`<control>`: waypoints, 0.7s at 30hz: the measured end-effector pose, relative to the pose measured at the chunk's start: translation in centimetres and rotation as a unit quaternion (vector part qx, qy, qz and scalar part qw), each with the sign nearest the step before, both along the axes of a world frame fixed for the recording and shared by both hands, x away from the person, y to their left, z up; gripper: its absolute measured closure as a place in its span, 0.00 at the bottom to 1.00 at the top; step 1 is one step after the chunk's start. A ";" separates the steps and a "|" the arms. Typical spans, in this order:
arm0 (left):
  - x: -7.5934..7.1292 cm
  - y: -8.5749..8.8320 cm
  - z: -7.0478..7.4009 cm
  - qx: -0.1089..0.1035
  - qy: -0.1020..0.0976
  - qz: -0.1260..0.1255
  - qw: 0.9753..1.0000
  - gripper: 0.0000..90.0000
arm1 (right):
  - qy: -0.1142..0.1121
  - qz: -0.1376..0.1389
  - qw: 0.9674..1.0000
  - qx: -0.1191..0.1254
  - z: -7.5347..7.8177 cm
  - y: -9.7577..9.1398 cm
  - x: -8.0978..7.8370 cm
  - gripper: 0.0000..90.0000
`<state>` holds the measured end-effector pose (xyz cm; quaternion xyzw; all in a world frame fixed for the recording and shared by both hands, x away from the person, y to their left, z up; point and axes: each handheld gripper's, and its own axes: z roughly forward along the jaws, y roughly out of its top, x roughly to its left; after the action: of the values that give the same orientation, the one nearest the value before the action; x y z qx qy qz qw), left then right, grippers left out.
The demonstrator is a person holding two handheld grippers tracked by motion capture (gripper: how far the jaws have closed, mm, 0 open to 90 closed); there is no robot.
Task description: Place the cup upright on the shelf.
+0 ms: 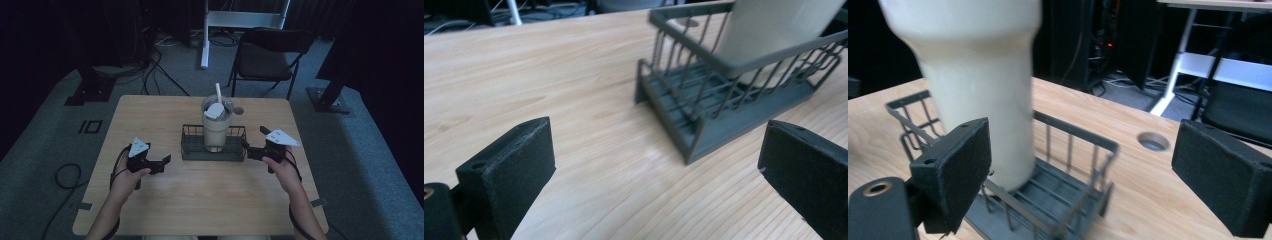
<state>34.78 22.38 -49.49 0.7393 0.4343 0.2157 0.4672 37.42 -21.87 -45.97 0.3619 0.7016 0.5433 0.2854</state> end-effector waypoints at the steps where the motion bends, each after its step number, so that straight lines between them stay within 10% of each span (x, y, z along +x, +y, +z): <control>1: 0.0 0.0 0.0 0.000 0.000 0.000 1.000 0.02 | 0.000 0.000 1.000 0.000 0.0 0.0 0.0 0.10; 21: -2.5 5.0 -3.2 0.012 0.059 0.050 0.997 0.02 | 0.045 -0.065 0.997 -0.001 -4.1 -5.5 -2.9 0.10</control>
<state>32.23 27.42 -52.69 0.7340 0.4947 0.1998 0.4203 34.47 -27.34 -50.08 0.4308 0.6892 0.5063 0.2880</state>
